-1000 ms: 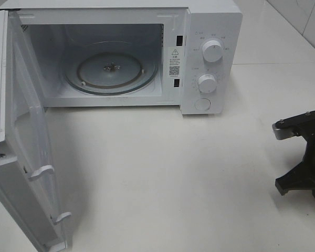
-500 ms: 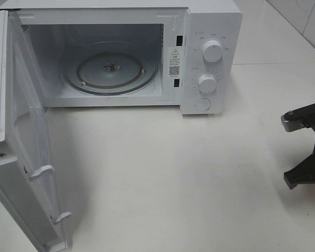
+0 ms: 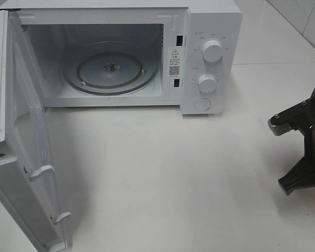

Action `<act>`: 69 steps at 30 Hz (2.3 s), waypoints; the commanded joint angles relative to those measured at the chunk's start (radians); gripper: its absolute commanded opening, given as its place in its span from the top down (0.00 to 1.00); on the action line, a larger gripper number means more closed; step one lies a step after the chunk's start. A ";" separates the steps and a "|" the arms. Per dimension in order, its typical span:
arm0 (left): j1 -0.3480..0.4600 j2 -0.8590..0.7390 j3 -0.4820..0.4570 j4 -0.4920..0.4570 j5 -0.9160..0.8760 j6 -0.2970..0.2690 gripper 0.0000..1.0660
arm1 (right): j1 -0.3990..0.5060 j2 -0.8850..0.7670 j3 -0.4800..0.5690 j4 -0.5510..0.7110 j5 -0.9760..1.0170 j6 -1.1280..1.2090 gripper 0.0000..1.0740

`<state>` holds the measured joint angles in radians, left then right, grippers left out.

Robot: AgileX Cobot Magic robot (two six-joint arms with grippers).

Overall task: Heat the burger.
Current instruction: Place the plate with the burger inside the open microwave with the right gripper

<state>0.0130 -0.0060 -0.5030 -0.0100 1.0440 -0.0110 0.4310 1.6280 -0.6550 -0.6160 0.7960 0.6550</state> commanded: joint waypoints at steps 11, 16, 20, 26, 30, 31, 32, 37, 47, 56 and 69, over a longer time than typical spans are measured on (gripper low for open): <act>-0.003 -0.018 0.004 -0.002 -0.009 0.001 0.08 | 0.110 -0.064 -0.002 -0.060 0.086 0.002 1.00; -0.003 -0.018 0.004 -0.002 -0.009 0.001 0.08 | 0.152 -0.089 0.007 -0.060 0.108 -0.006 1.00; -0.003 -0.018 0.004 -0.002 -0.009 0.001 0.08 | 0.191 -0.119 0.043 -0.056 0.108 -0.004 1.00; -0.003 -0.018 0.004 -0.002 -0.009 0.001 0.08 | 0.258 -0.179 0.086 -0.051 0.126 0.015 1.00; -0.003 -0.018 0.004 -0.002 -0.009 0.001 0.08 | 0.292 -0.204 0.099 -0.036 0.146 0.015 1.00; -0.003 -0.018 0.004 -0.002 -0.009 0.001 0.08 | 0.316 -0.218 0.107 -0.029 0.161 0.015 1.00; -0.003 -0.018 0.004 -0.002 -0.009 0.001 0.08 | 0.345 -0.227 0.114 -0.029 0.171 0.015 1.00; -0.003 -0.018 0.004 -0.002 -0.009 0.001 0.08 | 0.417 -0.243 0.121 -0.023 0.181 0.015 1.00; -0.003 -0.018 0.004 -0.002 -0.009 0.001 0.08 | 0.538 -0.250 0.121 -0.017 0.197 0.017 1.00; -0.003 -0.018 0.004 -0.002 -0.009 0.001 0.08 | 0.636 -0.252 0.121 -0.016 0.197 0.018 1.00; -0.003 -0.018 0.004 -0.002 -0.009 0.001 0.08 | 0.790 -0.252 0.121 -0.065 0.195 0.011 0.99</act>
<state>0.0130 -0.0060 -0.5030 -0.0100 1.0440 -0.0110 1.1940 1.3860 -0.5360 -0.6180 0.9520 0.6610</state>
